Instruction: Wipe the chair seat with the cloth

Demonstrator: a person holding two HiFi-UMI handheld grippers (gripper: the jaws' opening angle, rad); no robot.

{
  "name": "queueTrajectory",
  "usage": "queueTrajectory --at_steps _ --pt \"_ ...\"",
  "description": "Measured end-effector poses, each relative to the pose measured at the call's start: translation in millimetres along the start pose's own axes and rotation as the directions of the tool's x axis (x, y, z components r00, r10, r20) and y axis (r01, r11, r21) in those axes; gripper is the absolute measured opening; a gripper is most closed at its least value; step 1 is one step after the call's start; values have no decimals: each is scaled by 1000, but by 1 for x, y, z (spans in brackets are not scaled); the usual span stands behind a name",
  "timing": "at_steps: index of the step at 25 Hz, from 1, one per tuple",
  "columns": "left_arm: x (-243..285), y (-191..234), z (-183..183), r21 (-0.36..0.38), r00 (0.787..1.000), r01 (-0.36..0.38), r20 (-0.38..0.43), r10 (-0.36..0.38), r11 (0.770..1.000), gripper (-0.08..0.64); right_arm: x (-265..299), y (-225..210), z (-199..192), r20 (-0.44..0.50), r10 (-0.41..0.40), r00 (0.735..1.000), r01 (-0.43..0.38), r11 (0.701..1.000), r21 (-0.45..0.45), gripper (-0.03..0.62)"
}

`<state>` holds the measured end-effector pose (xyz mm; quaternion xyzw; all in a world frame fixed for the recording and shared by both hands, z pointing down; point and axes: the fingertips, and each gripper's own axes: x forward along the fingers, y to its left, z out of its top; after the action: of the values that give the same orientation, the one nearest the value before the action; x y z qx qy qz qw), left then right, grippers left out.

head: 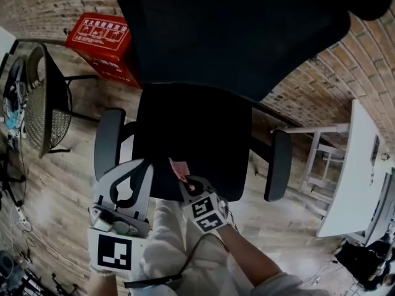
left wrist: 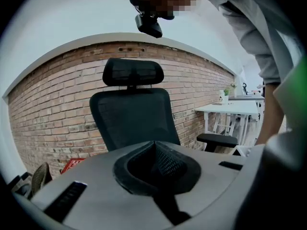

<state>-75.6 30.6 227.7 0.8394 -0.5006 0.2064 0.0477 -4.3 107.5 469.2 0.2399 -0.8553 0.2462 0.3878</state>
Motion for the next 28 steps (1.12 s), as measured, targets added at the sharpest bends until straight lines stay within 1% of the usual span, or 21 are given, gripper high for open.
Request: queueTrajectory --at_steps 2,4,6,8,10,13,17,20,22,25,26,28 --pt "-4 -1 31 43 1000 11 19 -12 999 18 -36 -24 22 46 -54 997 53 998 16 55" --pt "-9 -1 60 62 999 -2 44 0 998 18 -72 -43 44 95 -101 990 99 995 16 55" --pt "-14 -1 88 87 998 -14 68 8 996 18 -109 -57 65 143 -142 979 141 990 16 55" --pt "-17 -1 114 124 995 -16 96 4 992 18 -143 -68 87 197 -186 963 185 982 22 55" --pt "-20 0 135 150 994 -12 113 -5 989 18 -176 -78 110 258 -233 938 229 972 43 55" --pt "-24 2 163 168 991 -24 132 1 985 18 -231 -88 141 345 -302 888 287 953 97 55" --pt "-35 0 197 192 988 -40 155 10 981 18 -300 -94 171 440 -360 823 327 933 151 55" --pt "-43 0 217 219 984 -43 177 3 975 18 -337 -96 188 486 -393 781 355 919 174 55" --pt "-47 1 226 220 983 -45 186 4 975 18 -357 -95 198 502 -396 769 361 917 171 55" --pt "-56 0 237 192 981 -54 193 17 980 18 -382 -86 209 515 -386 766 368 919 141 55" --pt "-59 0 240 171 981 -59 191 26 983 18 -389 -84 213 521 -384 762 371 919 135 55" --pt "-62 2 244 101 981 -70 188 50 992 18 -402 -79 222 543 -384 747 375 917 132 55"
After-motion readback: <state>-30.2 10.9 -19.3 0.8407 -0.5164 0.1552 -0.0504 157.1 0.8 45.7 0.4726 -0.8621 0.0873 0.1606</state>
